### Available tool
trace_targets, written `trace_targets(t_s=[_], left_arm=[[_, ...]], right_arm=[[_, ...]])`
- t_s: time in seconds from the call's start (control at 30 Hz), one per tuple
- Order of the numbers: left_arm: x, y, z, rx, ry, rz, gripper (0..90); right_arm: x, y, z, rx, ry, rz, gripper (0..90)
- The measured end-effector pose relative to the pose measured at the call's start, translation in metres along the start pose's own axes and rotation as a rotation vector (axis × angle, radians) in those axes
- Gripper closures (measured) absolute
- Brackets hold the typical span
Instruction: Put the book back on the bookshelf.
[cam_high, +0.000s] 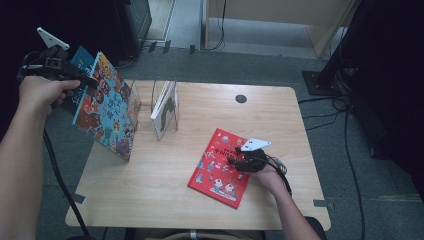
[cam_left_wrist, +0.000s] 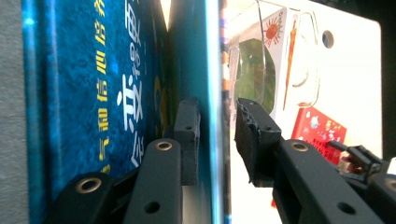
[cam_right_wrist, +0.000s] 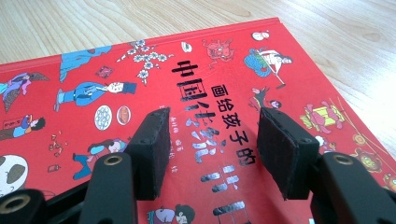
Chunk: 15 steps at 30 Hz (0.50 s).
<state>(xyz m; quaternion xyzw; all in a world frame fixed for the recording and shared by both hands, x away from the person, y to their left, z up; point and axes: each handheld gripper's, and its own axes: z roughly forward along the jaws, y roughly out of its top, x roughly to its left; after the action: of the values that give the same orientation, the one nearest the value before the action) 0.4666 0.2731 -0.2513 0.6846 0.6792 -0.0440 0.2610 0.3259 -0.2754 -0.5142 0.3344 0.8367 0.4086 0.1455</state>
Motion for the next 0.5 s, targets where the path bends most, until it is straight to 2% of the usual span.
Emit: trace_targets(t_s=[0.1, 0.2, 0.3, 0.47, 0.5], left_arm=[[-0.002, -0.001, -0.005, -0.005, 0.001, 0.008, 67.5], [-0.004, -0.003, -0.009, -0.012, 0.024, 0.025, 63.8], [-0.007, -0.005, -0.013, -0.017, 0.082, 0.050, 60.9], [-0.002, -0.010, -0.023, -0.042, 0.071, 0.051, 58.5], [-0.001, -0.011, -0.025, -0.046, 0.055, 0.050, 58.7]], right_arm=[[0.000, 0.000, 0.000, 0.000, 0.000, 0.000, 44.8], [0.000, 0.000, 0.000, 0.000, 0.000, 0.001, 44.8], [0.000, 0.000, 0.000, 0.001, 0.000, 0.000, 44.8], [0.000, 0.000, 0.000, 0.001, 0.001, 0.001, 44.6], [0.000, 0.000, 0.000, 0.001, 0.002, 0.001, 44.7]])
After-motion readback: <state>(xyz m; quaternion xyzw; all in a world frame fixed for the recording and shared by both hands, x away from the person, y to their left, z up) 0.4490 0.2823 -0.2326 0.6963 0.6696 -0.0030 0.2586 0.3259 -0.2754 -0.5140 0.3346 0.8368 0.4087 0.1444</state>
